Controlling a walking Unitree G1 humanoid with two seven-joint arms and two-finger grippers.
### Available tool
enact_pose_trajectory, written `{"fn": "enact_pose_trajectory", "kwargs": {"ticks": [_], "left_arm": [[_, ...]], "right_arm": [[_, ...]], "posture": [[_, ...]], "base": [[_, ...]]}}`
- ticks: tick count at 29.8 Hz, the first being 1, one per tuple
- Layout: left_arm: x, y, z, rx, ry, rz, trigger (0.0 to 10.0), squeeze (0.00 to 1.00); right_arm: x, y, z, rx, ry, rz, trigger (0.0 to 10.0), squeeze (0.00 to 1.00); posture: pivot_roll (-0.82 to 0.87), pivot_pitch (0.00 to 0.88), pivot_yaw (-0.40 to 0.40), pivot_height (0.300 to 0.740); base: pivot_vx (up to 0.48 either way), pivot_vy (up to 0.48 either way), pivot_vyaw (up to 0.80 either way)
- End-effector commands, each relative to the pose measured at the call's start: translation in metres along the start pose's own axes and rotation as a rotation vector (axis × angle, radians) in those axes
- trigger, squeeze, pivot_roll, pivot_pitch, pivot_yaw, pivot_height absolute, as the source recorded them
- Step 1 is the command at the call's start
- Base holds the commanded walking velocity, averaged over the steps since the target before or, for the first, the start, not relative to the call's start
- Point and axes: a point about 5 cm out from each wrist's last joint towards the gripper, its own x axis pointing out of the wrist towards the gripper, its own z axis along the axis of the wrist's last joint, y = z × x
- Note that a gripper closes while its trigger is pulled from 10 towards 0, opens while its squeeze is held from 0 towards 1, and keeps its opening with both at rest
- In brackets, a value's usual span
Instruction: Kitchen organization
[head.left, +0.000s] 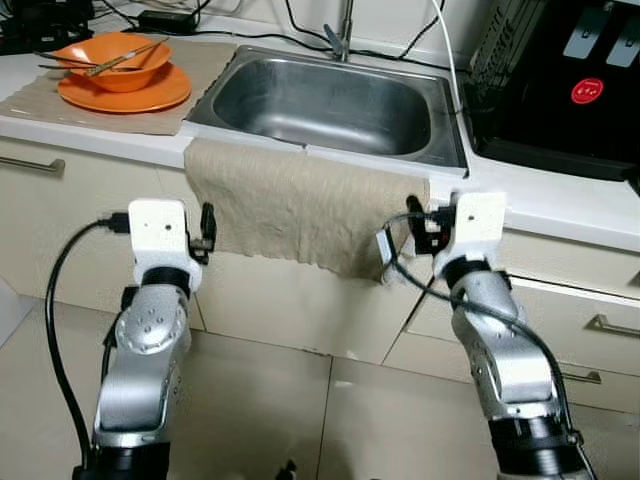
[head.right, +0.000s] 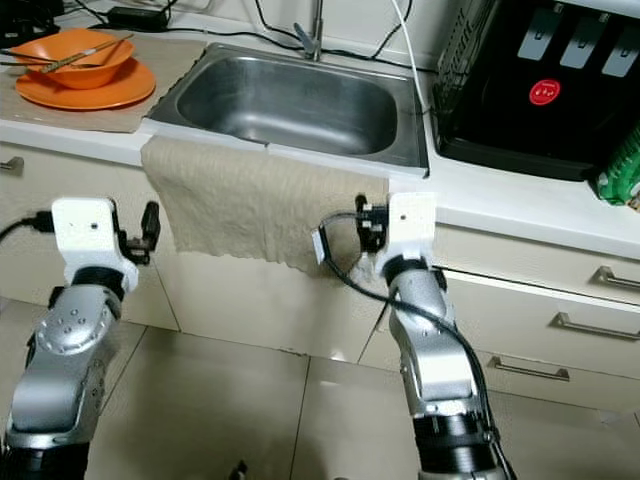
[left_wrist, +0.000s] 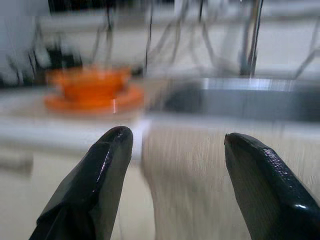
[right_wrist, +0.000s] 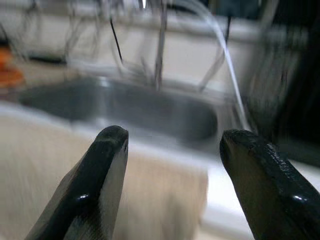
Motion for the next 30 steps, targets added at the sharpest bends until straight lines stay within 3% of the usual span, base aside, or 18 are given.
{"fn": "enact_pose_trajectory", "kwargs": {"ticks": [1, 6, 30], "left_arm": [[0.004, -0.002, 0.019, -0.008, -0.07, -0.038, 10.0, 0.0], [0.011, -0.006, 0.032, 0.027, -0.115, -0.068, 10.0, 0.0], [0.007, -0.01, 0.025, 0.016, -0.07, -0.083, 10.0, 0.0]], "right_arm": [[0.004, -0.002, 0.013, 0.01, -0.039, -0.008, 10.0, 0.0], [0.009, -0.006, 0.018, 0.063, -0.057, -0.033, 10.0, 0.0], [0.005, -0.006, 0.011, 0.051, 0.001, -0.021, 10.0, 0.0]], "posture": [[0.0, 0.0, -0.062, 0.74], [0.0, 0.0, -0.052, 0.74], [-0.01, 0.0, -0.042, 0.74]], "base": [[0.281, 0.0, 0.0], [0.364, 0.0, 0.0], [0.427, 0.0, -0.09]]}}
